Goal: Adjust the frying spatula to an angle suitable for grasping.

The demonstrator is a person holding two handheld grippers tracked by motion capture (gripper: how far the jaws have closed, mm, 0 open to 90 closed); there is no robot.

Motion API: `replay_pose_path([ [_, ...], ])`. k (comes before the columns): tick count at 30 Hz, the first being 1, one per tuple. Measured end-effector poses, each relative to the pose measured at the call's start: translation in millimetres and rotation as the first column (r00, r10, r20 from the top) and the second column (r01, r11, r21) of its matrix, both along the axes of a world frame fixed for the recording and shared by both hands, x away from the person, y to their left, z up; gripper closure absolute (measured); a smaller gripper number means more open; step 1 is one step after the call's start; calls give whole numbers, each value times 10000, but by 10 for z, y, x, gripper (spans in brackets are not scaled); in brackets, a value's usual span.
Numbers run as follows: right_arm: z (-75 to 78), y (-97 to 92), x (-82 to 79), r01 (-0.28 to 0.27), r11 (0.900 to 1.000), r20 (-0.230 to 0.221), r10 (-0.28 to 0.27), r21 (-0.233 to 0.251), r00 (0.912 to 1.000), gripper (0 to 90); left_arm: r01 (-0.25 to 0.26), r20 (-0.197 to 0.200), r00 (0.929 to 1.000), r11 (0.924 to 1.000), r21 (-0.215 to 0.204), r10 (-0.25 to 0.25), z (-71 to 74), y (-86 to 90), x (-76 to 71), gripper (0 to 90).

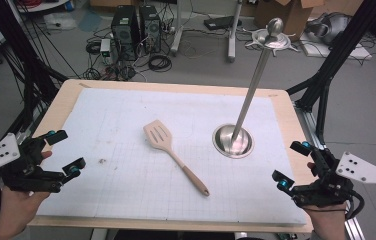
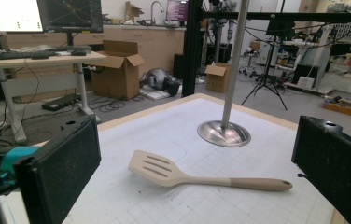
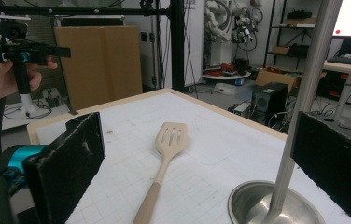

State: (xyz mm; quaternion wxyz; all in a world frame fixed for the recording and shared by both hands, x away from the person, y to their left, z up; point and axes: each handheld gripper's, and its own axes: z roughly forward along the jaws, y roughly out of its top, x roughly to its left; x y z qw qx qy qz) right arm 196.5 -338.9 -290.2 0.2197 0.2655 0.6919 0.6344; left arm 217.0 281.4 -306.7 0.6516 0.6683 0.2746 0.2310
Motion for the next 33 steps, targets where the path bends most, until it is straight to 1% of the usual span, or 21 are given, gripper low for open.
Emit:
replay_pose_path([
  [5,-2,-4,3,-6,10000,57,6,-9,10000,19,17,-44,10000,10000,-12,-17,-5,-19,14,17],
  [8,-7,-14,-2,39,10000,-47,-39,4,10000,19,66,-108,9999,10000,40,-65,-14,-34,20,17],
  [9,-10,-19,2,5,10000,3,-5,48,10000,19,53,-128,9999,10000,57,-52,-16,-41,21,17],
  [10,-12,-28,4,-27,10000,-38,27,86,10000,19,51,-135,9999,10000,69,-50,-18,-48,21,17],
  [17,-26,-55,30,-95,9999,-5,95,107,10000,19,47,-168,9998,9999,150,-44,-35,-88,31,17],
  [18,-33,-54,28,-56,9999,-118,58,137,9999,19,42,-194,9998,9999,161,-38,-41,-87,32,17],
  [21,-35,-52,28,-43,9999,-127,45,145,9999,20,0,-200,9998,9999,106,2,-45,-77,32,17],
  [22,-32,-44,21,-65,9999,-174,67,87,9998,35,24,-187,9998,9999,104,-22,-42,-72,31,17],
  [27,-31,-30,22,-20,10000,-166,22,76,9999,58,76,-106,9999,10000,54,-75,-26,-53,11,17],
  [28,-36,-22,21,13,10000,-196,-13,7,9998,94,66,-101,9999,10000,46,-65,-24,-50,8,17],
  [29,-36,-22,21,13,10000,-196,-13,7,9998,94,71,-97,9999,10000,42,-70,-25,-47,6,17],
  [30,-46,-16,18,-82,10000,-169,81,-10,9998,153,65,-113,9999,10000,23,-65,-26,-46,5,17],
  [33,-52,0,26,-152,9999,-275,152,-5,9995,157,61,-145,9999,10000,47,-61,-31,-47,6,17],
])
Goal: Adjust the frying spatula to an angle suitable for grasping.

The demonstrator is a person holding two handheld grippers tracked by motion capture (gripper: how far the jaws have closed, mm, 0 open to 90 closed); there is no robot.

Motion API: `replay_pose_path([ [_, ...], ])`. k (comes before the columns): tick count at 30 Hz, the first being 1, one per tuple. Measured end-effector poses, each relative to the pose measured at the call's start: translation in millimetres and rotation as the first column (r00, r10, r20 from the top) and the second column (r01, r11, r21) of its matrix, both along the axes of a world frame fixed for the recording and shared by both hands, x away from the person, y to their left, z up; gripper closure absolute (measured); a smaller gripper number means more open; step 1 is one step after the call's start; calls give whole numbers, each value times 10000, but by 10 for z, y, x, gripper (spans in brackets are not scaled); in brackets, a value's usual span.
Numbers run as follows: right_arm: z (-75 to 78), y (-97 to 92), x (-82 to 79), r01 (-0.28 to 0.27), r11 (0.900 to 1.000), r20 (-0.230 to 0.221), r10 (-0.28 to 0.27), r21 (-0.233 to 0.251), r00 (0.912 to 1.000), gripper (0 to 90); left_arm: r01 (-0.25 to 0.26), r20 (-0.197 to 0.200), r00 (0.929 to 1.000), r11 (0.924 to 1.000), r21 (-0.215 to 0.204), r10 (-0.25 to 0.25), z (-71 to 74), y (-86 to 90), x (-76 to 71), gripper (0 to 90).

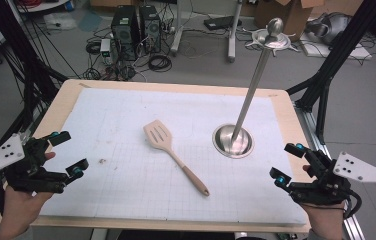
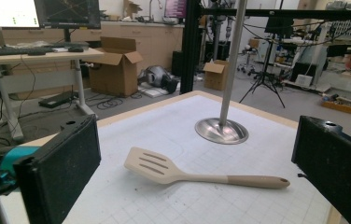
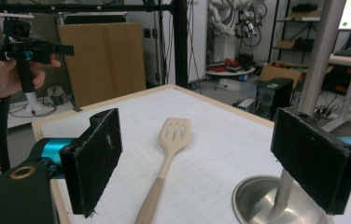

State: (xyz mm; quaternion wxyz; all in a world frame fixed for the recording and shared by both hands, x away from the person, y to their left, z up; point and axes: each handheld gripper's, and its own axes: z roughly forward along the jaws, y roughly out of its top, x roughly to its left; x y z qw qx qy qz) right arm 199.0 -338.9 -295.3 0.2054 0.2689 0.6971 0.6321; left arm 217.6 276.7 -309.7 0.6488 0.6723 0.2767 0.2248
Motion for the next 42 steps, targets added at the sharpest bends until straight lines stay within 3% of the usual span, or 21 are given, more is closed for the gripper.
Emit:
replay_pose_path([
  [16,-71,127,63,-176,9988,-292,163,-453,9994,491,-16,-170,9999,9999,106,18,-45,-16,22,17],
  [21,-102,184,93,-318,9954,-304,291,-906,9991,630,-77,-242,9997,10000,47,78,-65,3,29,17],
  [26,-133,212,125,-449,9934,-532,394,-1058,9978,741,-123,-230,9997,9999,84,125,-65,9,13,17],
  [35,-170,273,195,-522,9912,-409,475,-1217,9980,877,-259,-366,9990,9995,174,266,-102,54,-17,17],
  [42,-222,339,273,-707,9883,-444,652,-1351,9969,895,-322,-281,9991,9992,232,328,-107,77,-57,17],
])
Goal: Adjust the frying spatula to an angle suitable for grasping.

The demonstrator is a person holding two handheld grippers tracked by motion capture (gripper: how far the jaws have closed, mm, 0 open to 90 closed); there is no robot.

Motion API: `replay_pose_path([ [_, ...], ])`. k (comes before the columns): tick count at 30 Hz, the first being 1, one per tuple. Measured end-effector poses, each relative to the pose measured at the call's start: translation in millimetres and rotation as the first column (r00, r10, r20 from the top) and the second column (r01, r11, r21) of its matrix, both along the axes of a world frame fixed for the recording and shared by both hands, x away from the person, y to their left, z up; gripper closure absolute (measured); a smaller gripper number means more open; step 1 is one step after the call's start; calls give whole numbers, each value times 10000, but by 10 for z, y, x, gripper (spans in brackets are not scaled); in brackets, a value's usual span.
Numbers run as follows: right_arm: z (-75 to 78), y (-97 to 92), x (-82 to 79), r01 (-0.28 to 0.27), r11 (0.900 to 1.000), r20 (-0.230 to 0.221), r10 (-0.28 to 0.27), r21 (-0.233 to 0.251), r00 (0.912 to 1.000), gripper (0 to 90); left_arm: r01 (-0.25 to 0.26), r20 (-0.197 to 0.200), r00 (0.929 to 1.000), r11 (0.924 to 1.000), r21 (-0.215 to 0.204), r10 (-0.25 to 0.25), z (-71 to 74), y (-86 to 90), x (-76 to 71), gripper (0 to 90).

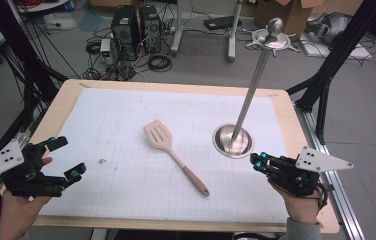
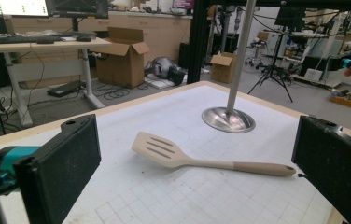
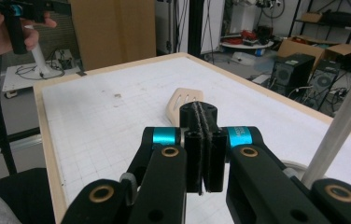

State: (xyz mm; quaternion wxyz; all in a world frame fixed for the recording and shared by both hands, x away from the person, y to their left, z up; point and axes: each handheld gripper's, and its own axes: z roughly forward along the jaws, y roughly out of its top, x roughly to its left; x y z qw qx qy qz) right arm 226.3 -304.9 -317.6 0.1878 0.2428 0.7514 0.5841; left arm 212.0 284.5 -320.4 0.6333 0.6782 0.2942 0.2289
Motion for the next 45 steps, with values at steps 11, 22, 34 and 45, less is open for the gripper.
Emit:
replay_pose_path([
  [11,-177,135,157,-209,9998,-130,209,21,9997,896,141,-24,9999,9998,170,-141,-42,-16,-12,17],
  [22,-417,257,296,71,10000,-187,-71,-17,9998,898,130,-150,9998,9996,268,-126,-72,-37,-12,17],
  [34,-694,472,418,-134,9953,-379,97,-962,9992,898,121,-242,9996,9995,275,-115,-90,-42,-14,17],
  [45,-860,626,481,-327,9920,-803,230,-1219,9965,898,95,-319,9995,9995,299,-85,-112,-45,-9,17],
])
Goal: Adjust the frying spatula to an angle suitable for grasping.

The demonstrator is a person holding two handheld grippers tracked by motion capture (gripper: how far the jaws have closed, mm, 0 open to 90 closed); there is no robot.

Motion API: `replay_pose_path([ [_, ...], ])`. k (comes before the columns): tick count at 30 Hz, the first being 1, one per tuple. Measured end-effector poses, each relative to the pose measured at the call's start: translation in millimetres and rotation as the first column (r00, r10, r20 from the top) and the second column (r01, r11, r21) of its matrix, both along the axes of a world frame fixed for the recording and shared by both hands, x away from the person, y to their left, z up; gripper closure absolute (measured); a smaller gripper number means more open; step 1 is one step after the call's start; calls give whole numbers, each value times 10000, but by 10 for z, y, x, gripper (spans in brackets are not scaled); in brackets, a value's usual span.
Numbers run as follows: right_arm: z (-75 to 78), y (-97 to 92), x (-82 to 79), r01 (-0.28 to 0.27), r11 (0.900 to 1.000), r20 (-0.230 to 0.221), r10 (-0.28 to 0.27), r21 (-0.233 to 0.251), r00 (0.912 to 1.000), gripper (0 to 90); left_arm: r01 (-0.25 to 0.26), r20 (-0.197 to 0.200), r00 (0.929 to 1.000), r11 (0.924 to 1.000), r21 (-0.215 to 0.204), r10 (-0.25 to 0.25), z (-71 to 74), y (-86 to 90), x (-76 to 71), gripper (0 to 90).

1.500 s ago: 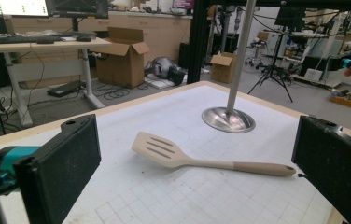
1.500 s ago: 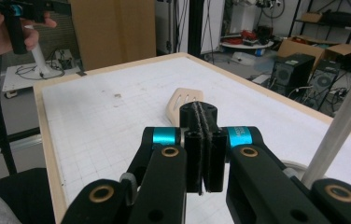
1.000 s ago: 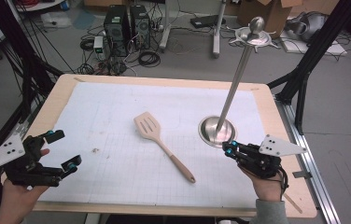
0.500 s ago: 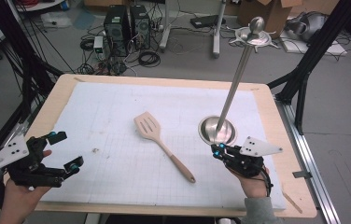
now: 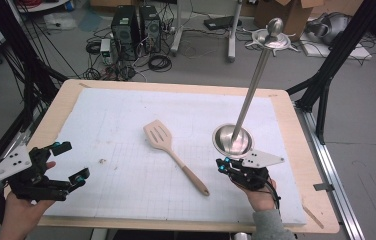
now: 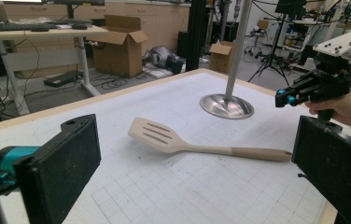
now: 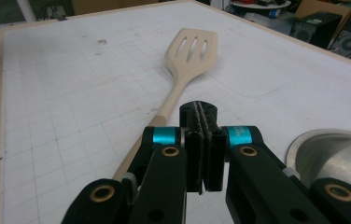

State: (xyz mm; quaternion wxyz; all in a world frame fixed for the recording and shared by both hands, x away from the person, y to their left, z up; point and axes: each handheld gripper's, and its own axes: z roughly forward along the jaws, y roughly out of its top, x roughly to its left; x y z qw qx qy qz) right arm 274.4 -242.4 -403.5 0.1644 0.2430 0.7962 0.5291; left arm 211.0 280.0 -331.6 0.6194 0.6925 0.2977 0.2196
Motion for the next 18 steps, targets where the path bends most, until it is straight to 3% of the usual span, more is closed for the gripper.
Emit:
replay_pose_path([
  [8,-102,42,48,127,9999,-479,-125,26,9988,897,-3,-66,10000,10000,52,3,-17,-15,1,17],
  [18,-178,109,116,199,9998,-755,-197,13,9970,898,-48,-90,9999,9999,115,49,-25,-13,-20,17],
])
